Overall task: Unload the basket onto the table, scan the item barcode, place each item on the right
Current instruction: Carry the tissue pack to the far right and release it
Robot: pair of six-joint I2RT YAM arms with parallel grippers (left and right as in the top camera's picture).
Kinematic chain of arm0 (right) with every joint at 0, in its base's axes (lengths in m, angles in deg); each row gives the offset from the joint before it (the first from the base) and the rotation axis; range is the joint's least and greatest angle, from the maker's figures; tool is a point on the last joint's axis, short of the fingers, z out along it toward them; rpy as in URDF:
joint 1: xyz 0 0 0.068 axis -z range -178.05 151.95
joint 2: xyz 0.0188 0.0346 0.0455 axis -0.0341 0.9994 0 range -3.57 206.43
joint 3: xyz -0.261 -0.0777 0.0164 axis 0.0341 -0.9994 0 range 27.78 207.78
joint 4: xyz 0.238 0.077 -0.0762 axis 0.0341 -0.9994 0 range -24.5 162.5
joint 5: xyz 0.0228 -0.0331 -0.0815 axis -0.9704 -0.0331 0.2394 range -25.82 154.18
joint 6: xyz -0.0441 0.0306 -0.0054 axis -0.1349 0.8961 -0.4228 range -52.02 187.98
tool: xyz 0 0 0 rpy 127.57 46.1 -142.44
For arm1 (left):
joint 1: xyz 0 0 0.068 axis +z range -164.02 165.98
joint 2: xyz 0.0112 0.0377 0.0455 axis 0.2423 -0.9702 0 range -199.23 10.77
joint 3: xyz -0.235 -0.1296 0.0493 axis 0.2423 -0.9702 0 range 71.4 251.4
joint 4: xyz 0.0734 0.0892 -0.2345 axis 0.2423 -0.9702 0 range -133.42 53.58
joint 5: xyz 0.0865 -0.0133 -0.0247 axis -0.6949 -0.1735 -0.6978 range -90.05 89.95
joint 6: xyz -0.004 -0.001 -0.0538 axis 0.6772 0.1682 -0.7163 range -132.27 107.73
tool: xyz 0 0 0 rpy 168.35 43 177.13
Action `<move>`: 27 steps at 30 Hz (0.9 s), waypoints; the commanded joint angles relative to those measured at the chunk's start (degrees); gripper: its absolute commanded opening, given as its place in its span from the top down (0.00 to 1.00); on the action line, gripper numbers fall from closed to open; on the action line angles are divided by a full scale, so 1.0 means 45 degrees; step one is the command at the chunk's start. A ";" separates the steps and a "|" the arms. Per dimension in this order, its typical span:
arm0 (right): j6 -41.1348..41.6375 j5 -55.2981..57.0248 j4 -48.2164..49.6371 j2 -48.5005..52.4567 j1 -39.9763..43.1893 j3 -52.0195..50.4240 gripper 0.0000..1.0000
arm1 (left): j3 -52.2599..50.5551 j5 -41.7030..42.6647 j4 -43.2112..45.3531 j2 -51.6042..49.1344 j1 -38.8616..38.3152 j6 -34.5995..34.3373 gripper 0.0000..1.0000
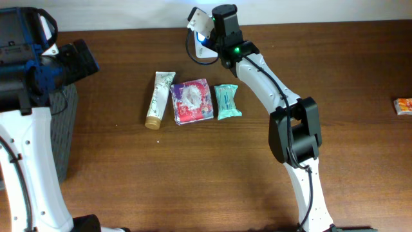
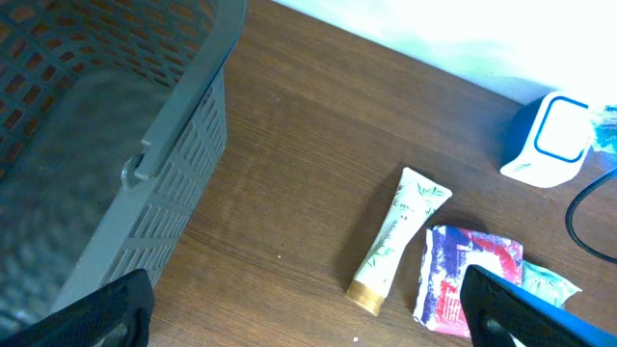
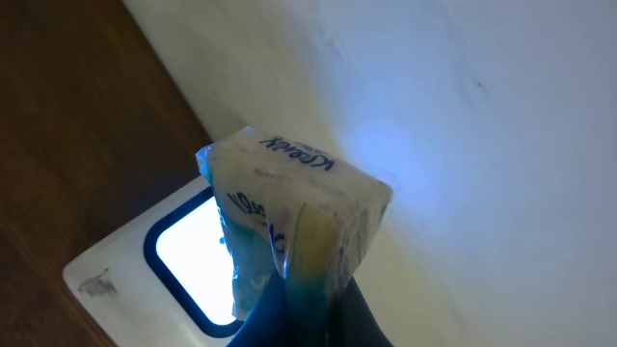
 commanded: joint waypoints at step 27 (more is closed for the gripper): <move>1.3950 0.1083 -1.0846 -0.2633 1.2050 -0.2239 0.14 | 0.0044 -0.0053 0.0024 0.0097 0.0034 -0.0121 0.01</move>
